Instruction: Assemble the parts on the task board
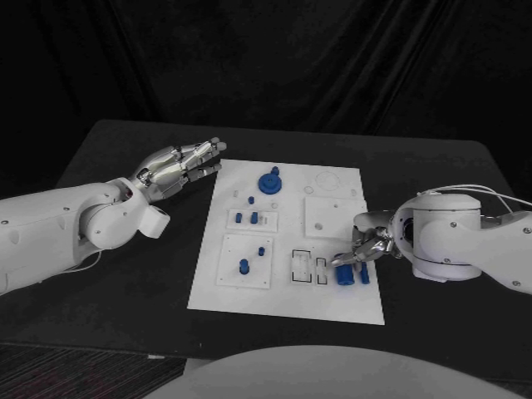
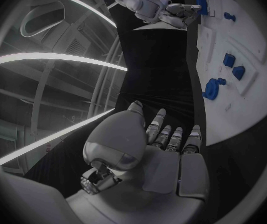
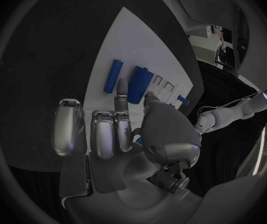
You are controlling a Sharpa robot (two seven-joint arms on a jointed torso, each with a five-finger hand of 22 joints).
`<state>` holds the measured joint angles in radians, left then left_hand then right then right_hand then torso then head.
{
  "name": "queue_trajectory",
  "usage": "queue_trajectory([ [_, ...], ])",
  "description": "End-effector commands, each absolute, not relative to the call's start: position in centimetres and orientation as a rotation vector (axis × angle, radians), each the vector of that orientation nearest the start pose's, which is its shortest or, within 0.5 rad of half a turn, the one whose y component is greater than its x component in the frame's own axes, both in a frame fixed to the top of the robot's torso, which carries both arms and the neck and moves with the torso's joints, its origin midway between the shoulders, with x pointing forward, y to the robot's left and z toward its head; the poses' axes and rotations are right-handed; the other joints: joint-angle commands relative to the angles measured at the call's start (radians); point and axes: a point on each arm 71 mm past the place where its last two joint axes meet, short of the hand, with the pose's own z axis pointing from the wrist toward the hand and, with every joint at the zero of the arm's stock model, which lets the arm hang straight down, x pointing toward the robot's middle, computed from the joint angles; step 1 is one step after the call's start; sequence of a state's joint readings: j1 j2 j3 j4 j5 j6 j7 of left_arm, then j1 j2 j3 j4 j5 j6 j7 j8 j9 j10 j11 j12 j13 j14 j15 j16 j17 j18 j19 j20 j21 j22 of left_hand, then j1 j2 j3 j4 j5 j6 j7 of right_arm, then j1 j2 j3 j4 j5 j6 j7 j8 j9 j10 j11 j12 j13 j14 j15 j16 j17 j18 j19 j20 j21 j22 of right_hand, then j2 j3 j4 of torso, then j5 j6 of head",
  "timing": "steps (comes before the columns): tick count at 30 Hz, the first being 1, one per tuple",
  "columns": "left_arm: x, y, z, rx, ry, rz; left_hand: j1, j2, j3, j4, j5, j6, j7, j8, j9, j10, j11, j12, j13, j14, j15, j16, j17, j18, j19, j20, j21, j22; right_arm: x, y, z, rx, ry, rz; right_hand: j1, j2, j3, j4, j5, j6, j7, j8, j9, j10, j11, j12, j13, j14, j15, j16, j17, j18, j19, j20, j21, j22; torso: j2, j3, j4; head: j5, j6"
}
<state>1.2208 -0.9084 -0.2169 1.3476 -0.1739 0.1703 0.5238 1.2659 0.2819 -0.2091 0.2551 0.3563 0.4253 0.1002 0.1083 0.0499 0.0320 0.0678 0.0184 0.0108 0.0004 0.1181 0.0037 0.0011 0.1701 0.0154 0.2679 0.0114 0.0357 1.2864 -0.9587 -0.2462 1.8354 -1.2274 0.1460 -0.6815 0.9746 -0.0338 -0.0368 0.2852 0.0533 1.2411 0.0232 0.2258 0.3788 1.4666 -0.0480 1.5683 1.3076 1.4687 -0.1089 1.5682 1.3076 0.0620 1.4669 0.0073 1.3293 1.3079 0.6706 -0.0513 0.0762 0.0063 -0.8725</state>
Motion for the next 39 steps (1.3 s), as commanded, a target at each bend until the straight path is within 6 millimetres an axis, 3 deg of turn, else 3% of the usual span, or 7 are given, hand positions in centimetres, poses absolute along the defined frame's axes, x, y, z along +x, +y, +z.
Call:
queue_trajectory([
  [1, 47.9, 27.2, -22.8, -0.856, 1.679, -1.731, 0.01, 0.001, 0.0, -0.004, 0.006, 0.006, 0.003, 0.006, 0.001, 0.003, 0.004, 0.004, 0.001, 0.0, -0.004, -0.004, -0.001, 0.01, 0.006, -0.002, 0.004, -0.001, 39.4, -20.4, -24.1, -0.097, 2.418, 0.162, 0.023, 0.0, 0.009, -0.002, 0.008, -0.009, -0.002, -0.006, 0.004, 0.104, 0.006, 0.002, 0.263, 0.102, -0.003, 0.003, 0.263, -0.01, 0.01, -0.005, -0.002, 0.194, 0.001, -0.0002, 0.0003, 0.002, 0.0],
  [15, 47.8, 27.2, -22.9, -0.859, 1.69, -1.731, 0.01, 0.002, 0.001, -0.004, 0.006, 0.006, 0.003, 0.006, 0.001, 0.004, 0.005, 0.005, 0.002, 0.0, -0.003, -0.004, -0.001, 0.01, 0.006, -0.001, 0.004, -0.001, 39.4, -19.8, -25.1, -0.111, 2.437, 0.171, 0.135, -0.008, 0.031, -0.039, 0.082, -0.031, 0.002, -0.024, 0.022, 0.104, 0.009, 0.002, 0.263, 0.102, -0.002, 0.003, 0.263, -0.006, 0.003, -0.004, -0.016, 0.19, 0.001, 0.0003, 0.002, 0.004, 0.0],
  [20, 47.9, 27.1, -22.9, -0.86, 1.693, -1.731, 0.01, 0.002, 0.001, -0.004, 0.007, 0.006, 0.004, 0.006, 0.001, 0.004, 0.006, 0.005, 0.002, 0.0, -0.002, -0.004, -0.001, 0.01, 0.006, -0.001, 0.004, 0.0, 39.5, -19.6, -25.2, -0.098, 2.425, 0.193, 0.205, 0.003, 0.051, -0.081, 0.208, -0.032, -0.001, -0.028, 0.031, 0.104, 0.006, 0.002, 0.263, 0.102, -0.004, 0.003, 0.263, -0.005, 0.0, -0.005, -0.022, 0.188, 0.002, 0.0007, 0.0011, 0.003, 0.0],
  [23, 47.9, 27.1, -22.9, -0.86, 1.695, -1.731, 0.011, 0.002, 0.001, -0.005, 0.009, 0.006, 0.005, 0.006, 0.001, 0.005, 0.007, 0.005, 0.002, 0.0, -0.001, -0.004, -0.001, 0.01, 0.006, 0.0, 0.004, 0.0, 39.6, -19.5, -25.2, -0.08, 2.405, 0.218, 0.246, 0.006, 0.071, -0.11, 0.332, -0.032, -0.007, -0.03, 0.035, 0.104, 0.001, 0.002, 0.263, 0.102, -0.008, 0.003, 0.263, -0.004, -0.002, -0.008, -0.027, 0.187, 0.001, 0.0003, 0.0004, 0.005, 0.0],
  [25, 47.9, 27.1, -22.9, -0.86, 1.695, -1.731, 0.011, 0.002, 0.001, -0.005, 0.009, 0.006, 0.005, 0.006, 0.001, 0.005, 0.007, 0.005, 0.002, 0.0, -0.001, -0.004, -0.001, 0.01, 0.006, 0.0, 0.004, 0.0, 39.6, -19.5, -25.0, -0.061, 2.388, 0.238, 0.276, 0.002, 0.102, -0.133, 0.519, -0.029, -0.011, -0.025, 0.042, 0.104, -0.003, 0.002, 0.263, 0.102, -0.011, 0.003, 0.263, -0.002, -0.006, -0.013, -0.034, 0.185, 0.001, 0.0001, 0.0002, 0.005, 0.0],
  [29, 47.8, 27.1, -22.9, -0.861, 1.695, -1.73, 0.011, 0.002, 0.001, -0.005, 0.009, 0.006, 0.005, 0.006, 0.001, 0.005, 0.007, 0.005, 0.002, 0.0, -0.001, -0.004, -0.001, 0.01, 0.006, 0.0, 0.004, 0.0, 39.3, -19.6, -24.9, 0.016, 2.387, 0.287, 0.279, -0.007, 0.144, -0.147, 0.674, -0.028, -0.012, -0.019, 0.052, 0.104, -0.004, 0.002, 0.263, 0.102, -0.013, 0.003, 0.263, -0.002, -0.007, -0.014, -0.038, 0.184, 0.001, 0.0003, -0.0004, 0.005, 0.0],
  [39, 47.9, 27.2, -23.0, -0.863, 1.696, -1.724, 0.012, 0.003, 0.002, -0.007, 0.011, 0.006, 0.005, 0.006, 0.001, 0.005, 0.007, 0.005, 0.002, 0.0, -0.001, -0.004, -0.001, 0.01, 0.006, 0.001, 0.004, 0.0, 38.8, -19.5, -22.7, 0.42, 2.476, 0.481, 0.261, -0.009, 0.167, -0.145, 0.7, -0.022, -0.013, -0.011, 0.061, 0.104, -0.006, 0.002, 0.263, 0.102, -0.013, 0.003, 0.263, -0.002, -0.008, -0.014, -0.041, 0.183, 0.0, 0.0009, -0.0005, 0.001, 0.0],
])
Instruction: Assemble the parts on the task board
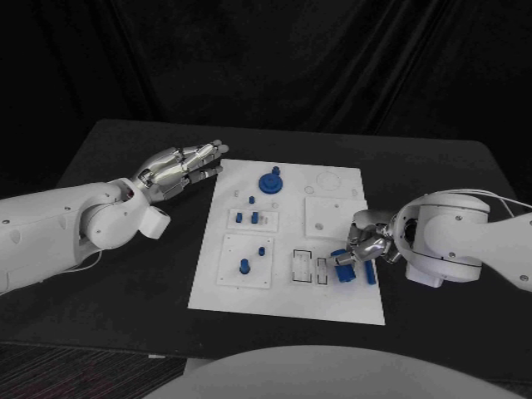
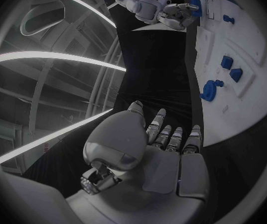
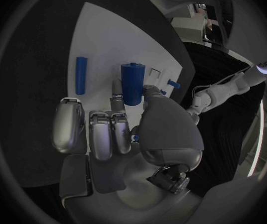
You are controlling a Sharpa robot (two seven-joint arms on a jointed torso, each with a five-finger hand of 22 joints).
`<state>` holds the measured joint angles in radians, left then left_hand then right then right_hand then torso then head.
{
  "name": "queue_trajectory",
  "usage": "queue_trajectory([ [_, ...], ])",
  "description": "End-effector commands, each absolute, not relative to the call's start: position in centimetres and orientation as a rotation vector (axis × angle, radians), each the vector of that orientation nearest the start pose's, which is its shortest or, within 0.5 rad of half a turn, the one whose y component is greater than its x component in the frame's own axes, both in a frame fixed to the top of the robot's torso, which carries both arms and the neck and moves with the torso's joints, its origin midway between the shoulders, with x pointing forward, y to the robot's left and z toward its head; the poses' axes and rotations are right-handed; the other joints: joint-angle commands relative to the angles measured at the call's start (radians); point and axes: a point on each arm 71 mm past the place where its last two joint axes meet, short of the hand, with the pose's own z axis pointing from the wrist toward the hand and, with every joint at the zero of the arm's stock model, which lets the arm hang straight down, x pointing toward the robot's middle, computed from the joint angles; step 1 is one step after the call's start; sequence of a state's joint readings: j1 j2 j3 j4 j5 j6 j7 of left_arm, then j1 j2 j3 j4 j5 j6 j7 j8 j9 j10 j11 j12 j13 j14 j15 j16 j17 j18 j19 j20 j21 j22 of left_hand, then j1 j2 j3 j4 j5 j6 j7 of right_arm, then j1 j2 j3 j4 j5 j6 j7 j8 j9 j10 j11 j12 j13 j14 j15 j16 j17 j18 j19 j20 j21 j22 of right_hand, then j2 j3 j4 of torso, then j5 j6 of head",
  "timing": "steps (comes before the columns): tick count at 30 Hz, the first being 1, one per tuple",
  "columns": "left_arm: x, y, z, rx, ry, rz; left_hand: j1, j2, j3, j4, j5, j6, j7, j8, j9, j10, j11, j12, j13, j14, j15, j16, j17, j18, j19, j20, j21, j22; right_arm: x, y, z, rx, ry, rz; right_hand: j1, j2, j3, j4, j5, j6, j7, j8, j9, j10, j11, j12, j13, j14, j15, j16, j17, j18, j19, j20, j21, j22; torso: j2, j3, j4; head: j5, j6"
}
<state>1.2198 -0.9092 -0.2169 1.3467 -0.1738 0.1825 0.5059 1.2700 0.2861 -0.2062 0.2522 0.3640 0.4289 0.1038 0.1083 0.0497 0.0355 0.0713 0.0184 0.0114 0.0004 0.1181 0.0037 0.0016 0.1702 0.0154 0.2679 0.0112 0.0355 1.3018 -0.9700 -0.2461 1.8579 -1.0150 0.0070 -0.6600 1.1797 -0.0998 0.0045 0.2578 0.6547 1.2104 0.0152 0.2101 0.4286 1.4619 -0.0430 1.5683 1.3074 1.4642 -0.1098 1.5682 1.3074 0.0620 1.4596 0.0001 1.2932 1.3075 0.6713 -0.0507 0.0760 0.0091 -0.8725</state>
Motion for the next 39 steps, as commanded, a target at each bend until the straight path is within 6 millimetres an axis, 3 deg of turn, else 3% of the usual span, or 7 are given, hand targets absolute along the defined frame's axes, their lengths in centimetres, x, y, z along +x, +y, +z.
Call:
queue_trajectory([
  [1, 47.9, 27.2, -23.0, -0.863, 1.696, -1.724, 0.008, -0.001, -0.001, -0.004, 0.003, 0.003, 0.002, 0.006, 0.001, 0.001, 0.004, 0.006, 0.001, 0.0, -0.001, -0.004, -0.002, 0.01, 0.006, 0.001, 0.004, 0.0, 38.7, -19.4, -22.6, 0.456, 2.485, 0.496, 0.051, 0.057, 0.133, -0.117, 0.107, 0.007, -0.005, 0.006, 0.013, 0.109, -0.011, 0.003, 0.263, 0.107, -0.013, 0.003, 0.263, -0.001, -0.002, -0.007, -0.006, 0.183, -0.001, 0.0005, -0.001, -0.002, 0.0],
  [7, 47.9, 27.0, -23.0, -0.862, 1.698, -1.726, 0.008, -0.001, -0.001, -0.004, 0.003, 0.003, 0.002, 0.006, 0.001, 0.001, 0.004, 0.006, 0.001, 0.0, -0.001, -0.004, -0.002, 0.01, 0.006, 0.001, 0.004, 0.0, 38.8, -18.8, -22.4, 0.547, 2.523, 0.521, 0.026, 0.059, 0.159, -0.114, 0.121, 0.003, -0.004, 0.009, 0.021, 0.109, -0.01, 0.003, 0.263, 0.107, -0.013, 0.003, 0.263, 0.0, -0.003, -0.008, -0.009, 0.182, -0.002, -0.0018, 0.0003, -0.001, 0.0],
  [11, 47.8, 27.0, -23.0, -0.863, 1.698, -1.724, 0.009, -0.001, 0.0, -0.005, 0.004, 0.003, 0.002, 0.006, 0.001, 0.002, 0.004, 0.006, 0.001, 0.0, 0.0, -0.004, -0.002, 0.01, 0.007, 0.001, 0.004, 0.001, 38.9, -18.5, -22.8, 0.576, 2.536, 0.517, 0.0, 0.057, 0.173, -0.111, 0.079, -0.006, -0.002, 0.01, 0.028, 0.109, -0.009, 0.003, 0.263, 0.106, -0.011, 0.002, 0.263, 0.002, -0.008, -0.007, -0.02, 0.179, -0.001, -0.0016, -0.0029, 0.003, 0.0],
  [23, 47.9, 26.9, -23.0, -0.862, 1.702, -1.728, 0.009, -0.001, 0.0, -0.005, 0.004, 0.004, 0.002, 0.007, 0.001, 0.002, 0.004, 0.006, 0.001, 0.0, 0.0, -0.004, -0.002, 0.01, 0.007, 0.001, 0.005, 0.001, 39.0, -17.7, -24.3, 0.614, 2.524, 0.508, -0.034, 0.059, 0.188, -0.105, 0.013, -0.035, 0.005, 0.005, 0.035, 0.109, -0.003, 0.003, 0.263, 0.105, -0.006, -0.001, 0.256, 0.008, -0.022, -0.002, -0.051, 0.17, 0.001, -0.0014, 0.0005, 0.001, 0.0],
  [28, 47.9, 26.8, -23.0, -0.861, 1.704, -1.729, 0.01, -0.001, 0.001, -0.006, 0.005, 0.004, 0.002, 0.007, 0.001, 0.002, 0.004, 0.006, 0.001, 0.0, 0.0, -0.004, -0.002, 0.011, 0.007, 0.002, 0.005, 0.001, 39.0, -17.3, -24.8, 0.597, 2.519, 0.51, -0.055, 0.062, 0.185, -0.095, -0.051, -0.048, 0.009, 0.003, 0.038, 0.109, 0.0, 0.003, 0.263, 0.104, 0.0, -0.004, 0.25, 0.011, -0.029, 0.003, -0.067, 0.166, 0.001, -0.0008, -0.0004, 0.0, 0.0],
  [30, 47.9, 26.8, -23.0, -0.861, 1.704, -1.73, 0.01, -0.001, 0.001, -0.006, 0.005, 0.004, 0.002, 0.007, 0.001, 0.002, 0.004, 0.006, 0.001, 0.0, 0.0, -0.004, -0.002, 0.011, 0.007, 0.002, 0.005, 0.001, 38.9, -17.0, -25.0, 0.587, 2.522, 0.515, -0.066, 0.064, 0.181, -0.088, -0.106, -0.06, 0.013, -0.002, 0.038, 0.109, 0.004, 0.003, 0.263, 0.103, 0.004, -0.005, 0.248, 0.011, -0.031, 0.007, -0.073, 0.164, 0.0, -0.0008, -0.0005, 0.001, 0.0],
  [39, 47.9, 26.8, -23.0, -0.86, 1.705, -1.732, 0.01, -0.001, 0.001, -0.006, 0.005, 0.004, 0.002, 0.007, 0.001, 0.002, 0.004, 0.006, 0.001, 0.0, 0.0, -0.004, -0.002, 0.011, 0.007, 0.002, 0.005, 0.001, 38.9, -16.4, -25.3, 0.576, 2.514, 0.54, -0.067, 0.067, 0.181, -0.087, -0.131, -0.062, 0.014, -0.001, 0.039, 0.109, 0.005, 0.003, 0.263, 0.103, 0.005, -0.006, 0.246, 0.012, -0.032, 0.009, -0.076, 0.164, 0.0, -0.0001, -0.0007, 0.006, 0.0],
])
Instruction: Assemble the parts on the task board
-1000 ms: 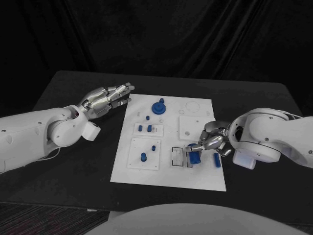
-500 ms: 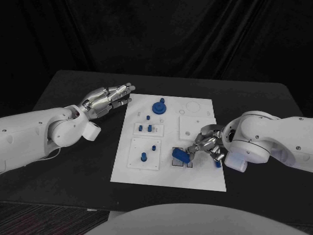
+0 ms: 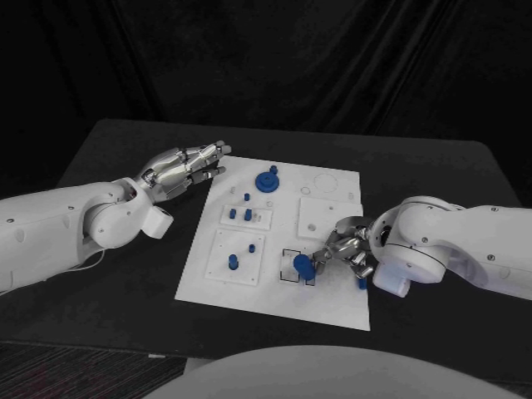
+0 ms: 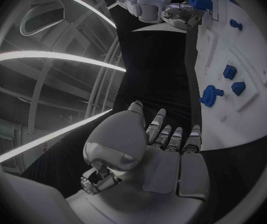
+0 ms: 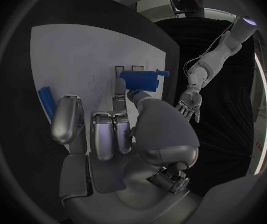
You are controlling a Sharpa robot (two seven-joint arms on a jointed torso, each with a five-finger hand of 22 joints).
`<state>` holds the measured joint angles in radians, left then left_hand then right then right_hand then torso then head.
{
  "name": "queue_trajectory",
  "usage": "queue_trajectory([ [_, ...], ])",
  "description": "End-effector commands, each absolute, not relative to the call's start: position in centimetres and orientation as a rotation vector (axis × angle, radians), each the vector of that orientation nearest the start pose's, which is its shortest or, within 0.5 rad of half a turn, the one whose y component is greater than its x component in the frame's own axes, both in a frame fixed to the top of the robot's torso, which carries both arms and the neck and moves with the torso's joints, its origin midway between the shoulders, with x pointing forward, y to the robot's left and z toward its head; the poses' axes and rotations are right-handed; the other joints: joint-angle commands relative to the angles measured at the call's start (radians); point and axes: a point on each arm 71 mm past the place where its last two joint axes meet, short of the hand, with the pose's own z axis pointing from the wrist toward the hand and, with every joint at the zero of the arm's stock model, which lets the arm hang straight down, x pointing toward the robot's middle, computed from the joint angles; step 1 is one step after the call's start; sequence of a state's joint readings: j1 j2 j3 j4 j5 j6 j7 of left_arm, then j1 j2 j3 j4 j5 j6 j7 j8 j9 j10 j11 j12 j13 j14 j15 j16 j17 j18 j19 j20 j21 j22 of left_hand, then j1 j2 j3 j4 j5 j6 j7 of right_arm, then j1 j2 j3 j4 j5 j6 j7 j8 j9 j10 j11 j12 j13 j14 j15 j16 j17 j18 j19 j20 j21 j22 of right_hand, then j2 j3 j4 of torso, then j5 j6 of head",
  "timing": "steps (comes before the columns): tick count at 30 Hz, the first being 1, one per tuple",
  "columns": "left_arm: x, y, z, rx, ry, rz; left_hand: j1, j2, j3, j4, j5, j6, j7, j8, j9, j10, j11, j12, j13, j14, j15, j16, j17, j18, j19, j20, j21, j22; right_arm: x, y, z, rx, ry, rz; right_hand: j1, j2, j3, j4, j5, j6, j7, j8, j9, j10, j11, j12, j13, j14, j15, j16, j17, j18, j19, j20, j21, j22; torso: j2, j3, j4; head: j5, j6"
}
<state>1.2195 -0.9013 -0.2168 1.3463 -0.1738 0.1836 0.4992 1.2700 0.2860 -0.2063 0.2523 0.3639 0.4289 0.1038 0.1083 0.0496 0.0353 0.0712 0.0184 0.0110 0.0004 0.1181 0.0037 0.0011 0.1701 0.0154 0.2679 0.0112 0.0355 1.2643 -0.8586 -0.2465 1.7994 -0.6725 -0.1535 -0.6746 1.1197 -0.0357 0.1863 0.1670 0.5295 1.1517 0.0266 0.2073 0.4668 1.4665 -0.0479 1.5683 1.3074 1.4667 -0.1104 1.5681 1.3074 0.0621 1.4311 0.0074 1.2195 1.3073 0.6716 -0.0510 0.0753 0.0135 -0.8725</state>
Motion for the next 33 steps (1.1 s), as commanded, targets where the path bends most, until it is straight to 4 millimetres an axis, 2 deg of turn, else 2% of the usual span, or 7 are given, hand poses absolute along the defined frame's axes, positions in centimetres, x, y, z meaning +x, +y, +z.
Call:
queue_trajectory([
  [1, 47.9, 26.8, -23.0, -0.86, 1.705, -1.732, 0.01, -0.001, 0.001, -0.006, 0.006, 0.003, 0.002, 0.006, 0.001, 0.002, 0.005, 0.006, 0.002, 0.0, 0.0, -0.004, -0.001, 0.011, 0.007, 0.002, 0.005, 0.001, 38.9, -16.4, -25.3, 0.576, 2.513, 0.542, -0.007, 0.002, -0.002, 0.003, -0.015, -0.006, 0.003, 0.001, 0.001, 0.104, 0.01, 0.002, 0.263, 0.1, 0.006, -0.007, 0.245, 0.013, -0.005, 0.002, -0.006, 0.163, -0.001, 0.0, 0.0005, 0.002, 0.0],
  [16, 47.8, 27.1, -23.0, -0.864, 1.701, -1.725, 0.011, -0.001, 0.001, -0.007, 0.006, 0.002, 0.002, 0.006, 0.001, 0.002, 0.004, 0.006, 0.002, 0.0, 0.001, -0.004, -0.001, 0.011, 0.007, 0.002, 0.005, 0.001, 38.4, -17.7, -24.4, 0.565, 2.458, 0.554, -0.079, 0.012, -0.064, 0.075, -0.208, -0.038, 0.015, 0.016, -0.002, 0.104, 0.021, 0.002, 0.263, 0.102, 0.019, -0.003, 0.253, 0.01, 0.004, 0.015, 0.006, 0.168, -0.001, -0.0008, 0.0012, 0.002, 0.0],
  [19, 47.8, 27.2, -23.0, -0.865, 1.7, -1.723, 0.011, -0.001, 0.001, -0.007, 0.006, 0.002, 0.002, 0.006, 0.001, 0.002, 0.004, 0.006, 0.002, 0.0, 0.001, -0.004, -0.001, 0.011, 0.007, 0.002, 0.005, 0.001, 38.3, -18.0, -23.8, 0.558, 2.465, 0.552, -0.145, 0.037, -0.096, 0.123, -0.231, -0.036, 0.015, 0.029, 0.001, 0.104, 0.02, 0.002, 0.263, 0.103, 0.015, -0.001, 0.256, 0.007, 0.014, 0.011, 0.025, 0.173, -0.001, -0.0002, 0.0, 0.0, 0.0],
  [22, 47.8, 27.2, -23.0, -0.865, 1.7, -1.721, 0.011, -0.001, 0.001, -0.007, 0.006, 0.002, 0.002, 0.006, 0.001, 0.002, 0.004, 0.006, 0.002, 0.0, 0.001, -0.004, -0.001, 0.011, 0.007, 0.002, 0.005, 0.001, 38.1, -18.2, -23.4, 0.544, 2.496, 0.545, -0.214, 0.069, -0.125, 0.126, -0.26, -0.033, 0.013, 0.042, 0.004, 0.104, 0.02, 0.002, 0.263, 0.103, 0.012, 0.0, 0.257, 0.005, 0.017, 0.009, 0.032, 0.175, -0.002, 0.0001, -0.0023, 0.0, 0.0],
  [24, 47.8, 27.1, -23.0, -0.865, 1.701, -1.722, 0.011, -0.001, 0.001, -0.007, 0.006, 0.002, 0.002, 0.006, 0.001, 0.002, 0.004, 0.006, 0.002, 0.0, 0.001, -0.004, -0.001, 0.011, 0.007, 0.002, 0.005, 0.001, 38.0, -18.2, -23.3, 0.534, 2.513, 0.538, -0.26, 0.088, -0.146, 0.126, -0.261, -0.032, 0.012, 0.048, 0.005, 0.104, 0.019, 0.002, 0.263, 0.103, 0.011, 0.0, 0.257, 0.005, 0.018, 0.008, 0.033, 0.175, -0.002, 0.0001, -0.0023, 0.001, 0.0],
  [27, 47.8, 27.1, -23.0, -0.864, 1.701, -1.724, 0.011, -0.001, 0.001, -0.007, 0.006, 0.002, 0.002, 0.006, 0.001, 0.002, 0.004, 0.006, 0.002, 0.0, 0.001, -0.004, -0.001, 0.011, 0.007, 0.002, 0.005, 0.001, 37.8, -18.3, -23.4, 0.524, 2.558, 0.527, -0.301, 0.102, -0.184, 0.126, -0.215, -0.021, 0.007, 0.063, 0.011, 0.104, 0.015, 0.002, 0.263, 0.102, 0.008, -0.003, 0.252, 0.004, 0.021, 0.005, 0.039, 0.177, -0.002, 0.0001, -0.002, 0.005, 0.0],
  [33, 47.8, 27.2, -23.0, -0.866, 1.701, -1.721, 0.011, -0.001, 0.001, -0.008, 0.006, 0.004, 0.003, 0.007, 0.001, 0.003, 0.005, 0.006, 0.002, 0.0, 0.001, -0.004, -0.001, 0.011, 0.008, 0.003, 0.005, 0.001, 37.1, -18.2, -23.6, 0.61, 2.661, 0.555, -0.345, 0.131, -0.227, 0.127, -0.234, -0.018, 0.005, 0.071, 0.014, 0.104, 0.013, 0.002, 0.263, 0.102, 0.004, -0.003, 0.252, 0.003, 0.024, 0.001, 0.047, 0.179, -0.002, -0.001, -0.0018, 0.006, 0.0],
])
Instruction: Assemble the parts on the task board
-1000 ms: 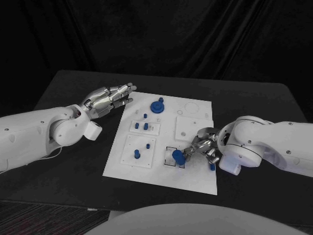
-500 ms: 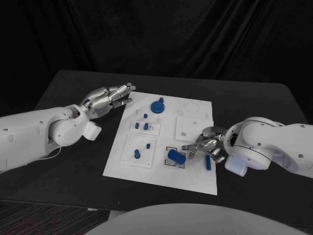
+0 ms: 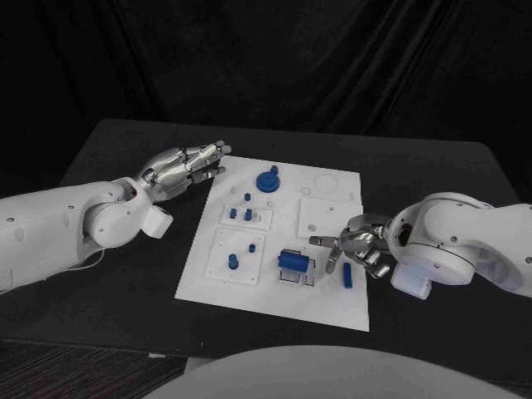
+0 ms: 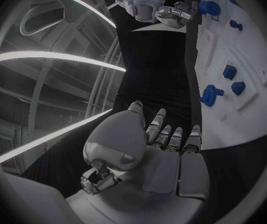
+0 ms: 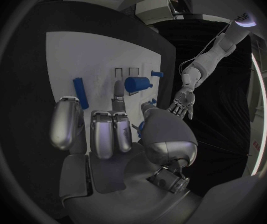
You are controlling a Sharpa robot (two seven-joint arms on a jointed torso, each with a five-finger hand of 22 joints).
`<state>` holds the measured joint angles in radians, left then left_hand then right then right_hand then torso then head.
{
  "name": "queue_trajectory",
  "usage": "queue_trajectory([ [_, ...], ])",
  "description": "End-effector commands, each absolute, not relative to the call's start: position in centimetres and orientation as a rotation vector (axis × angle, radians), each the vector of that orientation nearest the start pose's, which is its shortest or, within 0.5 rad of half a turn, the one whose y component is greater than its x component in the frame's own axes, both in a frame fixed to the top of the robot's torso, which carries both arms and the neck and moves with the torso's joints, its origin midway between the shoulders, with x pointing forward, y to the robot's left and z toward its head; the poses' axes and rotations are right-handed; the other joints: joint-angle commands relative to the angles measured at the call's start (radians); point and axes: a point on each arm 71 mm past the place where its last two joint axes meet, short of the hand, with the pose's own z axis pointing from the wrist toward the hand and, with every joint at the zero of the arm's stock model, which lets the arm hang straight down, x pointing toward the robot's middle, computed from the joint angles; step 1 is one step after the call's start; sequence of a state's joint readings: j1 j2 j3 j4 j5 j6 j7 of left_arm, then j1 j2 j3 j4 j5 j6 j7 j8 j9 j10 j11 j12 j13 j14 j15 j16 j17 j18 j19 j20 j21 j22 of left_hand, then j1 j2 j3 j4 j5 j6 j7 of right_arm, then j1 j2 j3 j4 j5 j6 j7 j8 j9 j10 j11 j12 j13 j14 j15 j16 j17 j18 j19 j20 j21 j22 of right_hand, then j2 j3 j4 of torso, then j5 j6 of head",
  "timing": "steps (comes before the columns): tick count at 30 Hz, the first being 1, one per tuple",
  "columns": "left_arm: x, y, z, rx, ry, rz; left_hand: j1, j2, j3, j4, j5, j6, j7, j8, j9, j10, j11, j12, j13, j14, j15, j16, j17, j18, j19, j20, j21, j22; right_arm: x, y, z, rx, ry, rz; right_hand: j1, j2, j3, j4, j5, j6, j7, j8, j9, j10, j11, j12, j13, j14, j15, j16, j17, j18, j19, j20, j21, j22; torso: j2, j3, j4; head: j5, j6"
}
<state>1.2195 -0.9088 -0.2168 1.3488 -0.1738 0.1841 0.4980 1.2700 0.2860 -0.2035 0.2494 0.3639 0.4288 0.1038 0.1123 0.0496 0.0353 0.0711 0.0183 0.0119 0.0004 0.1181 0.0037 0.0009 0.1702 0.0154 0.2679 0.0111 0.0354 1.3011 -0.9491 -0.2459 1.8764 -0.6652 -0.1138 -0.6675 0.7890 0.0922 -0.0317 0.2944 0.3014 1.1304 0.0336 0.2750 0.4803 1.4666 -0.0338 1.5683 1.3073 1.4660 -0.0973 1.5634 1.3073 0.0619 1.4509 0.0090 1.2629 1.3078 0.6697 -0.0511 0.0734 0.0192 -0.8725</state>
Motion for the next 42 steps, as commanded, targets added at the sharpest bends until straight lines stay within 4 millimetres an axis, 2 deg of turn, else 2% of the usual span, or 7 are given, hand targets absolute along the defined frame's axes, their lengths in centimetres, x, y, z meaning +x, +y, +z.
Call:
queue_trajectory([
  [1, 47.8, 27.2, -23.0, -0.866, 1.701, -1.72, 0.011, -0.001, -0.001, -0.005, 0.006, 0.005, 0.003, 0.003, 0.002, 0.003, 0.005, 0.007, 0.001, 0.0, 0.001, -0.004, -0.001, 0.011, 0.008, 0.003, 0.005, 0.002, 37.0, -18.1, -23.7, 0.63, 2.674, 0.562, -0.03, 0.011, -0.022, 0.0, -0.013, -0.001, -0.001, 0.002, 0.0, 0.104, 0.0, 0.003, 0.263, 0.102, -0.009, 0.002, 0.251, 0.003, 0.004, 0.0, 0.003, 0.178, 0.0, -0.0011, 0.0002, 0.0, 0.0],
  [6, 47.8, 27.1, -23.0, -0.865, 1.703, -1.723, 0.011, -0.001, -0.001, -0.005, 0.006, 0.005, 0.003, 0.003, 0.002, 0.003, 0.005, 0.007, 0.001, 0.0, 0.001, -0.004, -0.001, 0.011, 0.008, 0.003, 0.005, 0.002, 36.9, -17.9, -23.7, 0.67, 2.682, 0.582, -0.026, 0.015, -0.053, -0.01, -0.037, -0.043, 0.01, -0.02, -0.013, 0.104, 0.008, 0.003, 0.263, 0.102, -0.003, 0.0, 0.249, 0.004, 0.001, 0.003, -0.005, 0.175, 0.0, -0.0016, 0.0024, -0.002, 0.0],
  [12, 47.8, 27.1, -23.0, -0.864, 1.704, -1.725, 0.012, -0.001, -0.001, -0.006, 0.007, 0.006, 0.003, 0.004, 0.002, 0.004, 0.006, 0.007, 0.001, 0.0, 0.001, -0.004, -0.001, 0.011, 0.008, 0.003, 0.006, 0.002, 37.3, -17.5, -23.2, 0.563, 2.579, 0.588, 0.196, -0.037, -0.068, -0.096, 0.019, -0.154, 0.039, -0.041, -0.033, 0.104, 0.033, 0.003, 0.263, 0.101, 0.019, -0.001, 0.246, 0.005, -0.004, 0.022, -0.015, 0.173, 0.001, -0.0013, 0.0037, -0.001, 0.0],
  [24, 47.8, 27.3, -23.0, -0.865, 1.704, -1.725, 0.013, -0.001, 0.0, -0.008, 0.01, 0.006, 0.004, 0.004, 0.002, 0.004, 0.007, 0.007, 0.001, 0.0, 0.001, -0.004, -0.001, 0.011, 0.008, 0.004, 0.006, 0.002, 38.7, -16.1, -19.3, -0.104, 1.92, 0.553, 0.447, -0.08, -0.088, -0.197, 0.021, -0.395, 0.046, 0.045, -0.011, 0.104, 0.018, 0.003, 0.263, 0.104, 0.02, 0.007, 0.262, 0.003, 0.002, 0.025, 0.002, 0.177, 0.002, 0.0004, 0.0034, 0.003, 0.0],
  [27, 47.9, 27.2, -23.0, -0.865, 1.705, -1.727, 0.014, 0.0, 0.001, -0.008, 0.011, 0.006, 0.004, 0.004, 0.002, 0.004, 0.007, 0.007, 0.001, 0.0, 0.001, -0.004, -0.001, 0.011, 0.008, 0.004, 0.006, 0.002, 38.4, -15.5, -19.1, -0.241, 1.849, 0.516, 0.488, -0.105, -0.062, -0.175, -0.035, -0.492, 0.049, 0.1, 0.004, 0.104, 0.016, 0.003, 0.263, 0.105, 0.023, 0.007, 0.263, 0.007, -0.009, 0.026, -0.022, 0.171, 0.002, 0.0008, 0.0035, 0.002, 0.0],
  [32, 47.9, 27.2, -23.0, -0.864, 1.707, -1.729, 0.014, 0.0, 0.001, -0.008, 0.011, 0.006, 0.004, 0.004, 0.002, 0.004, 0.007, 0.007, 0.001, 0.0, 0.001, -0.004, -0.001, 0.011, 0.008, 0.004, 0.006, 0.002, 37.9, -14.7, -19.7, -0.358, 1.809, 0.481, 0.519, -0.232, 0.083, -0.018, -0.11, -0.595, 0.053, 0.226, 0.019, 0.104, 0.026, 0.003, 0.263, 0.105, 0.026, 0.007, 0.263, 0.01, -0.013, 0.031, -0.039, 0.167, 0.002, 0.0009, 0.0024, 0.006, 0.0],
  [42, 47.9, 27.3, -23.1, -0.866, 1.71, -1.728, 0.014, 0.0, 0.002, -0.009, 0.012, 0.005, 0.004, 0.004, 0.002, 0.004, 0.007, 0.007, 0.001, 0.0, 0.001, -0.004, -0.001, 0.011, 0.008, 0.004, 0.005, 0.002, 37.1, -13.1, -20.9, -0.422, 1.805, 0.505, 0.469, -0.257, 0.078, 0.0, -0.164, -0.613, 0.06, 0.278, 0.012, 0.104, 0.03, 0.003, 0.263, 0.105, 0.031, 0.007, 0.263, 0.01, -0.012, 0.034, -0.041, 0.167, 0.002, 0.0, 0.002, 0.007, 0.0],
])
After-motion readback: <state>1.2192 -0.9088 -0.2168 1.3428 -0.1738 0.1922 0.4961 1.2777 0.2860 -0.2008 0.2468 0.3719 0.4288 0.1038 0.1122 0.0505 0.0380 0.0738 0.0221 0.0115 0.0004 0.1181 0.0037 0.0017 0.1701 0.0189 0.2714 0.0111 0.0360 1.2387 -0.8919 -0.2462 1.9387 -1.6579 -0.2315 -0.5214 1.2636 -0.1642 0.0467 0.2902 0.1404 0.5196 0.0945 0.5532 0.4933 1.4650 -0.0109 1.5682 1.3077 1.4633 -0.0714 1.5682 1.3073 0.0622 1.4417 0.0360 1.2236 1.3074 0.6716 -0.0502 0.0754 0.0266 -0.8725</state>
